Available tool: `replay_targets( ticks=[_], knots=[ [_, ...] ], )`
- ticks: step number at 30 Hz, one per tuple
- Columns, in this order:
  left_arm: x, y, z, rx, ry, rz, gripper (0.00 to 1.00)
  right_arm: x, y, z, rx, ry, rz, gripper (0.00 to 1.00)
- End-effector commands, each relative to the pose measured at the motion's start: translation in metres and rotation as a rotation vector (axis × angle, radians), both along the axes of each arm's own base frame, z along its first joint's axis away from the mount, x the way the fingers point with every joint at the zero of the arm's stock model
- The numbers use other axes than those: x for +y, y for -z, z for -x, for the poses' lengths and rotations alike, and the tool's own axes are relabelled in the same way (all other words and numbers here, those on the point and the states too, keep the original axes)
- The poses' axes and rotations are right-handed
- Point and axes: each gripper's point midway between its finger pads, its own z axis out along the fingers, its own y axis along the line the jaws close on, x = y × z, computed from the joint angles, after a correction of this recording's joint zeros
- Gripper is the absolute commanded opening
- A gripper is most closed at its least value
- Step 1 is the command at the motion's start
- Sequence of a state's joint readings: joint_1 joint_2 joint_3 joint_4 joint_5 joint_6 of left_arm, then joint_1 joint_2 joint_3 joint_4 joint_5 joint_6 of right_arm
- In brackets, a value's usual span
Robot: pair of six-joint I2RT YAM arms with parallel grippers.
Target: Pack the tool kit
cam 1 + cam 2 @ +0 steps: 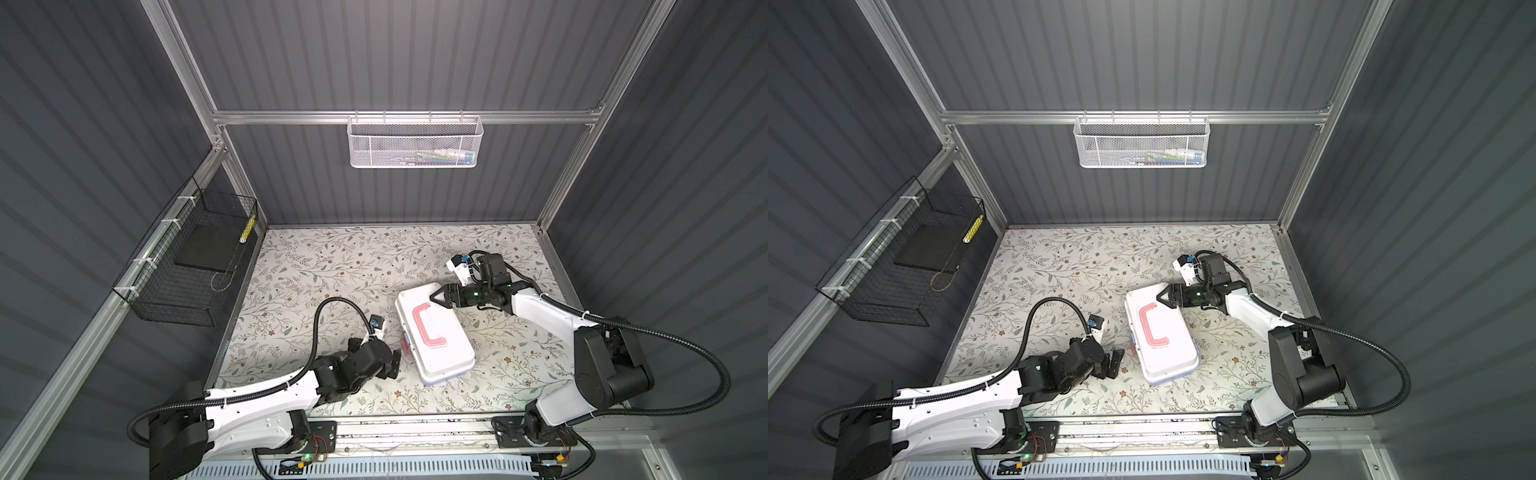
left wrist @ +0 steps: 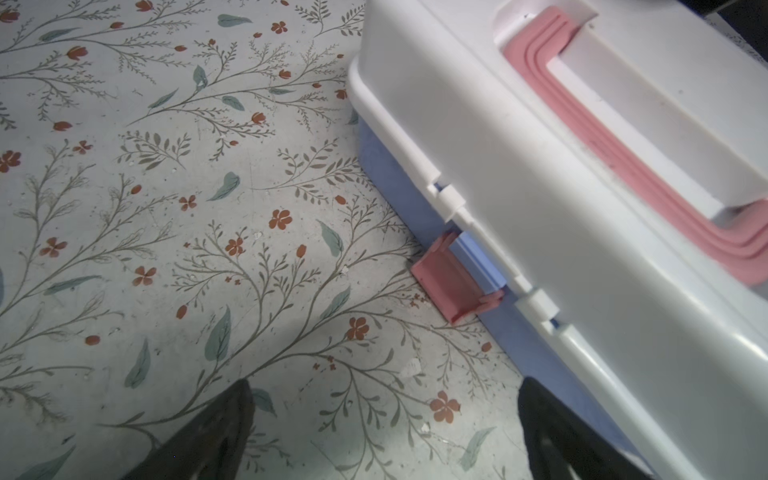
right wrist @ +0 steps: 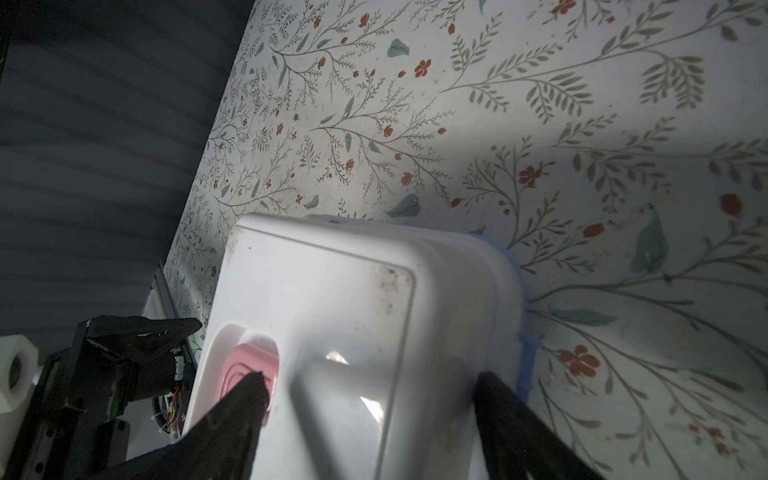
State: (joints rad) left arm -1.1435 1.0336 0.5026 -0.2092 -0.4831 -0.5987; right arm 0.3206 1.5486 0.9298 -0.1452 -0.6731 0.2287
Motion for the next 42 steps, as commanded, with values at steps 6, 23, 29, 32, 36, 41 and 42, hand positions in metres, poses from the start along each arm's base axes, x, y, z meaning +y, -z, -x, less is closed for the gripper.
replay_targets(
  ticks=[6, 23, 29, 32, 36, 41, 42],
  knots=[
    [-0.008, 0.015, 0.004, -0.005, 0.067, 0.019, 1.0, 0.0, -0.002, 0.013, 0.016, 0.003, -0.019, 0.78],
    [-0.047, 0.046, -0.005, -0.027, 0.159, 0.016, 1.0, 0.007, 0.009, 0.012, 0.06, 0.035, -0.097, 0.78],
    [-0.046, 0.054, -0.009, -0.033, 0.136, 0.009, 1.0, 0.008, 0.009, 0.014, 0.066, 0.037, -0.118, 0.78],
    [-0.051, 0.056, -0.011, -0.026, 0.146, -0.001, 1.0, 0.008, 0.013, 0.015, 0.078, 0.038, -0.127, 0.78],
    [-0.052, 0.059, -0.014, -0.032, 0.142, -0.02, 1.0, 0.008, 0.017, 0.016, 0.091, 0.042, -0.129, 0.78],
    [-0.035, 0.064, -0.027, -0.058, 0.051, -0.05, 1.0, 0.008, 0.015, 0.018, 0.085, 0.042, -0.13, 0.77],
    [-0.031, 0.065, -0.031, -0.061, 0.035, -0.046, 1.0, 0.008, 0.015, 0.018, 0.085, 0.04, -0.13, 0.78]
  ],
)
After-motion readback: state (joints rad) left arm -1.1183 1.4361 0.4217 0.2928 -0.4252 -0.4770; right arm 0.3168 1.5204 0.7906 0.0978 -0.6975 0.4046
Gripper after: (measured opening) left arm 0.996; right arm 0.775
